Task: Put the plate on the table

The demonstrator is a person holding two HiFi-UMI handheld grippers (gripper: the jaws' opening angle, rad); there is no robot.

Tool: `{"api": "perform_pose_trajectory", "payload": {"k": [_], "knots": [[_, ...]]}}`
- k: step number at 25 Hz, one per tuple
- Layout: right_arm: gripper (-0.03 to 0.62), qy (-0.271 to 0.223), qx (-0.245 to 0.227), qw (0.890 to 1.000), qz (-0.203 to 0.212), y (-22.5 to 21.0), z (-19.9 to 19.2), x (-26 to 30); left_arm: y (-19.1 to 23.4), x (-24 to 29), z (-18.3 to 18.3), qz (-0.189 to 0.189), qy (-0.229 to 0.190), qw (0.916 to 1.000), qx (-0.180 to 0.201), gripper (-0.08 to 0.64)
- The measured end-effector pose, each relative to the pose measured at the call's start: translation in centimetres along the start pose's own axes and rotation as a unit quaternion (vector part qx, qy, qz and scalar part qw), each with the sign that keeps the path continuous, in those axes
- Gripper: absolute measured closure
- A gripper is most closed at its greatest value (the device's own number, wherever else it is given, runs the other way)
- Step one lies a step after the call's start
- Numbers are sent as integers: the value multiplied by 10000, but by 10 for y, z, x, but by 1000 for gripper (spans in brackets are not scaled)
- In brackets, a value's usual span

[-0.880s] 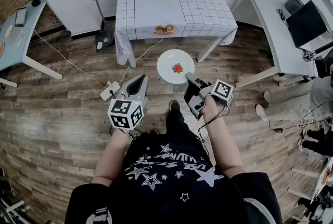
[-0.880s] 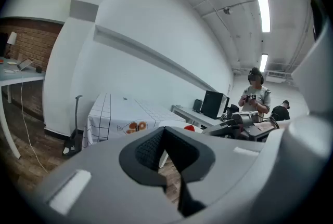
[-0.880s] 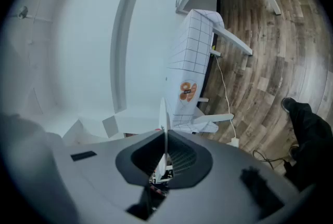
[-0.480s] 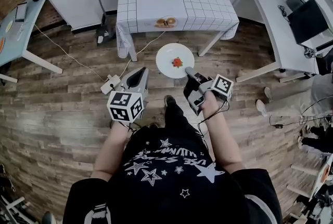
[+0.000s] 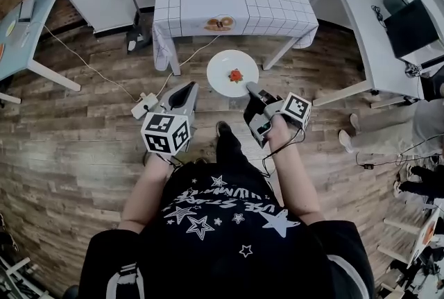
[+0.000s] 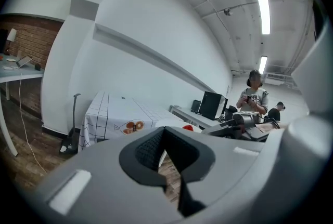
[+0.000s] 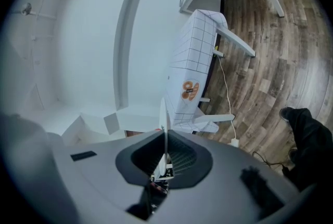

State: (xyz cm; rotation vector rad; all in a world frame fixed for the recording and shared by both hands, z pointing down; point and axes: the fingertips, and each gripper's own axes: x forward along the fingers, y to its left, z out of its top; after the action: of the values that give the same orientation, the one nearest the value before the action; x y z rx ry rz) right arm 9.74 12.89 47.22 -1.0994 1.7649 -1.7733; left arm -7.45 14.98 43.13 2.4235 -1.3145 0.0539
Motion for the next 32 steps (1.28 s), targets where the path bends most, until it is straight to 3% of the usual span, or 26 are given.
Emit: {"api": "perform_pose_trajectory", "payload": {"k": [3,9,15,32], "knots": [[569,-37,-18,9999,115,3,9,1,-5,9,1,-56,-17,9999,82,551],[569,98,-154,9998,-66,10,43,13,-5,46,18,-13,-9,10000,-42,551],[569,72,-236,9997,-51,5,37,5,-8,38,4,-109,37,9999,-88,551],[569,390,-327,9982,326,29,143,78,24,129,47,552,-99,9984,104,551]]}}
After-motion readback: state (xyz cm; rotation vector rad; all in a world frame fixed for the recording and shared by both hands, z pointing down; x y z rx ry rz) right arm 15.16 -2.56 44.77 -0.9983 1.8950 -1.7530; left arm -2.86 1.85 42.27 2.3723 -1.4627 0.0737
